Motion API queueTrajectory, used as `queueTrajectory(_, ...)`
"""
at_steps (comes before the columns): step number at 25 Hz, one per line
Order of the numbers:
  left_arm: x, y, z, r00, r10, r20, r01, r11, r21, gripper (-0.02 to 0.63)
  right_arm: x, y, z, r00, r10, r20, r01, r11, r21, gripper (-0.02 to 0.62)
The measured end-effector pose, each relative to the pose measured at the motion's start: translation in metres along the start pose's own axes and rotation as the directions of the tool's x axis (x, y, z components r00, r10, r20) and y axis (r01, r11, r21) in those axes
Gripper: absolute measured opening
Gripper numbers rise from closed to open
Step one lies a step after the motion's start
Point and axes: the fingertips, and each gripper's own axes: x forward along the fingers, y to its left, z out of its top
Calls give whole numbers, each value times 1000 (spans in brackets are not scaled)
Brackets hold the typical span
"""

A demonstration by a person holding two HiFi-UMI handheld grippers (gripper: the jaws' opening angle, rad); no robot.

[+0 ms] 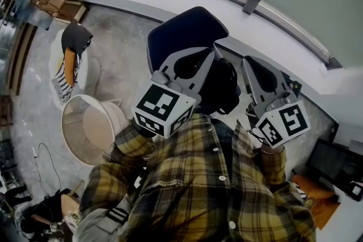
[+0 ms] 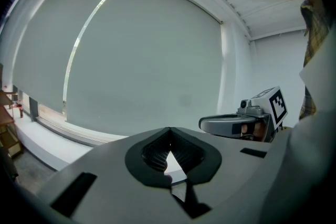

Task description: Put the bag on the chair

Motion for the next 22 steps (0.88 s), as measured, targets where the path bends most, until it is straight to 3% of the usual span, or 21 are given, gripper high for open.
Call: queueTrajectory(22, -9, -1, -2, 1000, -3, 5, 3, 1000, 21, 18, -2, 8, -12, 1000, 2, -22, -2, 1000, 1, 15)
